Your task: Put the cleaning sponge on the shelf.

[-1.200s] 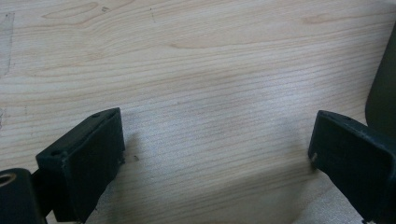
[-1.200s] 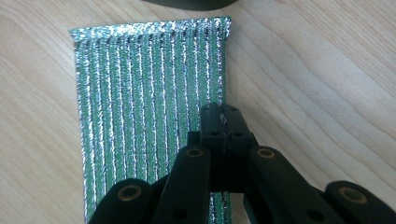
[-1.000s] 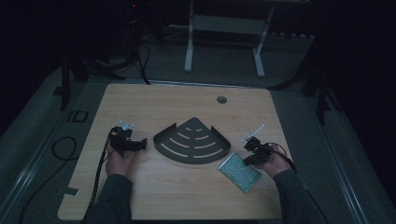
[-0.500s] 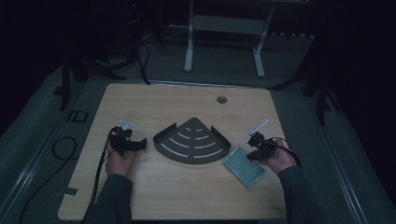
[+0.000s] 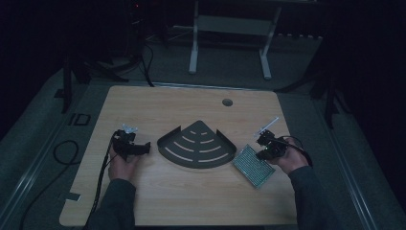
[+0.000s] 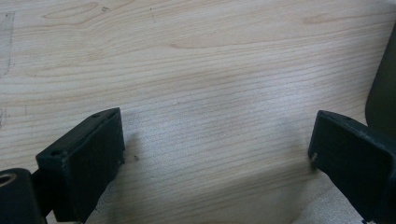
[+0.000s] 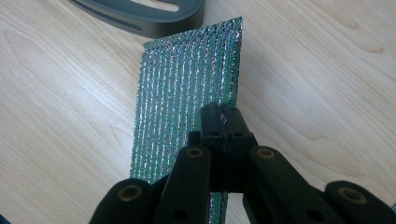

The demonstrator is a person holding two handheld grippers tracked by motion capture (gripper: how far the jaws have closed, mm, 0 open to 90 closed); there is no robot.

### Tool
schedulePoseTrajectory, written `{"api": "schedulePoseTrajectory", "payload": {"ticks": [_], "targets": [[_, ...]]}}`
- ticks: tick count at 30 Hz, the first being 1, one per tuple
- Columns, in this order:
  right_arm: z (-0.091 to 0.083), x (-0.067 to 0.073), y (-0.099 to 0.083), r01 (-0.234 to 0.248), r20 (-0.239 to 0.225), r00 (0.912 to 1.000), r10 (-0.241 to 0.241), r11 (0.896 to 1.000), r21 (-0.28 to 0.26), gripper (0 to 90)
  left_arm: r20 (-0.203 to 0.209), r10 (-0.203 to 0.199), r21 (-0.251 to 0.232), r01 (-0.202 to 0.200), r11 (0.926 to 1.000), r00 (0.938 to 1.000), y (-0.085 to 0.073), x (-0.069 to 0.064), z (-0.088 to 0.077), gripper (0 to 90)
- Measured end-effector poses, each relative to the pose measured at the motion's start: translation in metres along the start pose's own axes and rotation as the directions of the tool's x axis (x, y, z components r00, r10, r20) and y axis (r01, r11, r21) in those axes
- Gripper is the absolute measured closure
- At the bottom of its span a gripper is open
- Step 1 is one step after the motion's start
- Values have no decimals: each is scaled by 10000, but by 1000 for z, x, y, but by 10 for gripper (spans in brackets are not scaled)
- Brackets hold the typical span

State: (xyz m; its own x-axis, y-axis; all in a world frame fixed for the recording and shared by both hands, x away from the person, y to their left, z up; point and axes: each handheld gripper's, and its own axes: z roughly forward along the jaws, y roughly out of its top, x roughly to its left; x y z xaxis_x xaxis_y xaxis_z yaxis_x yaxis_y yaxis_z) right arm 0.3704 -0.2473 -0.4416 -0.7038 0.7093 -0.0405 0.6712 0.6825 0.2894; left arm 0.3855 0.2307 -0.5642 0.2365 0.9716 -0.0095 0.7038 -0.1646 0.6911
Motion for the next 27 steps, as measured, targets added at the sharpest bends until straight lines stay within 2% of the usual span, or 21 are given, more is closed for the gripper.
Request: {"api": "schedulePoseTrajectory", "payload": {"ticks": [27], "targets": [[-30,-6,18,-17,236,9997,30,9984,-565,898,6,5,11,-5,10000,10000,0,0,0,41]]}}
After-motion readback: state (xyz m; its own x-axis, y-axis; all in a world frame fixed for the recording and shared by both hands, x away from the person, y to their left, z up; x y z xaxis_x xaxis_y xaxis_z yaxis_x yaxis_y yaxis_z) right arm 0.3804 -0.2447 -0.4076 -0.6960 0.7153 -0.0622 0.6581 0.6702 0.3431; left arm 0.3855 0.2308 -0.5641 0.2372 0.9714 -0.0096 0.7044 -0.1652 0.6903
